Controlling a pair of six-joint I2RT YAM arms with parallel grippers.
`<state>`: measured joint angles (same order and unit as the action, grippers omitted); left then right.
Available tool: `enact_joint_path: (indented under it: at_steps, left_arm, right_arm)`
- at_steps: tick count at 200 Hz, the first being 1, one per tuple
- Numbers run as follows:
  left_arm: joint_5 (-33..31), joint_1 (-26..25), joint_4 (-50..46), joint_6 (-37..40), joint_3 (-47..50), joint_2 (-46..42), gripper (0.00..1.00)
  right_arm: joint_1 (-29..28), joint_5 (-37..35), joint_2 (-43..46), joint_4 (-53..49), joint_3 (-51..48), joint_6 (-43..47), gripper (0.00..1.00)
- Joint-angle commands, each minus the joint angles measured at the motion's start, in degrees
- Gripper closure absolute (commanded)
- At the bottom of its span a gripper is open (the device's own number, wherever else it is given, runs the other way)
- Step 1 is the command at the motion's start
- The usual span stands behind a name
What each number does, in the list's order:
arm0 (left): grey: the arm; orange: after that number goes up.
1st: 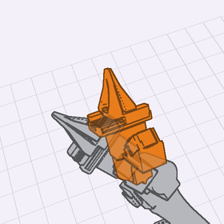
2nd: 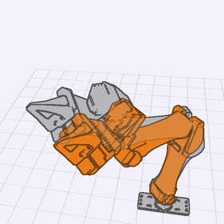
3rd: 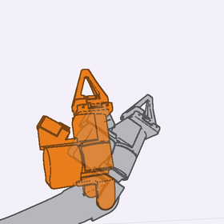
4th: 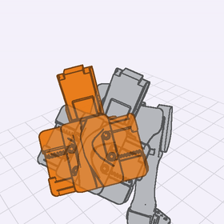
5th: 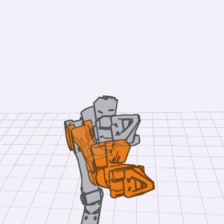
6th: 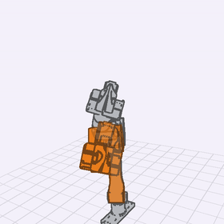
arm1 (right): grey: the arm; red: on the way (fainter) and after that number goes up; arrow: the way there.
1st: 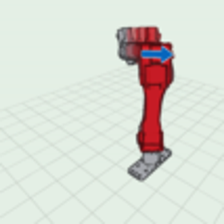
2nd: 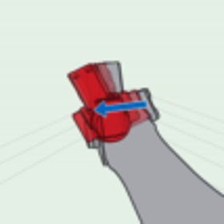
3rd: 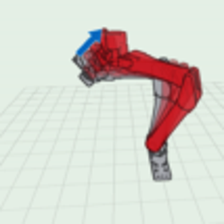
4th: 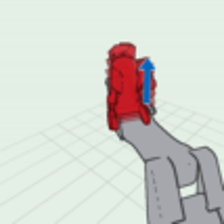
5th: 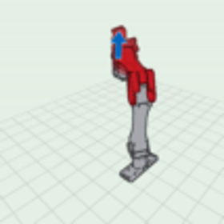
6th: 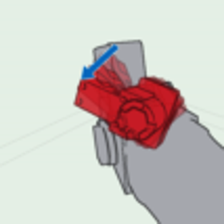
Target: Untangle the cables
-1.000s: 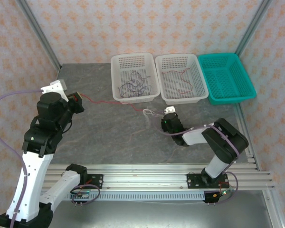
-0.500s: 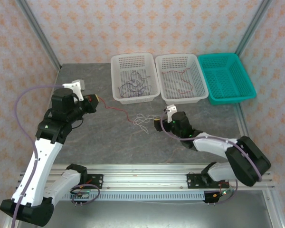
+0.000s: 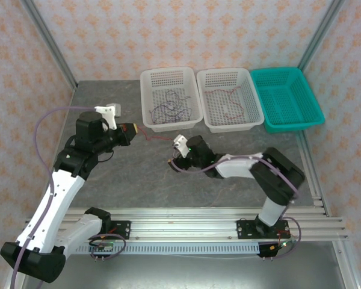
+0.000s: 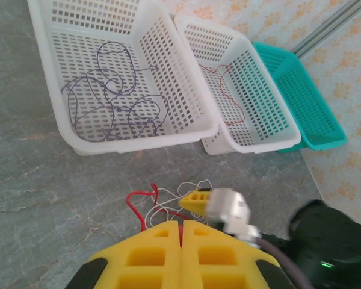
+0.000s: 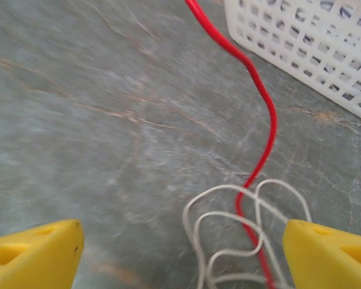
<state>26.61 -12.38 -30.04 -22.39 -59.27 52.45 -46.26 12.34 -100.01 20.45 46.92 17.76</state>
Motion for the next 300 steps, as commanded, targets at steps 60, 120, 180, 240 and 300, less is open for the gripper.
enact_joint_path:
  at_steps: [60, 120, 180, 240, 300]
  left_arm:
    - [-25.97, 0.08, -13.41, 3.05, -5.43, -5.64, 1.0]
    - [-36.46, 1.4, -16.14, 4.53, -7.8, -6.54, 1.0]
    - [-33.82, 2.15, -15.7, 5.43, -6.99, -7.71, 1.0]
    - [-16.02, 2.11, -11.36, 5.62, -6.74, -5.11, 1.0]
    - [6.94, 1.52, 0.87, 2.59, -5.27, -3.3, 1.0]
  right_arm:
    - [1.3, -18.74, -6.75, -9.99, 2.63, -4.56, 0.8]
    - [8.27, -13.65, 0.36, -4.66, -8.36, -18.11, 0.82]
    - [14.81, -6.62, 5.24, -1.83, -13.52, -27.17, 0.82]
    - [13.87, -5.68, 23.7, -6.1, -14.97, -29.28, 0.31]
    - [4.63, 7.76, 30.88, 6.79, -13.25, -13.31, 0.25]
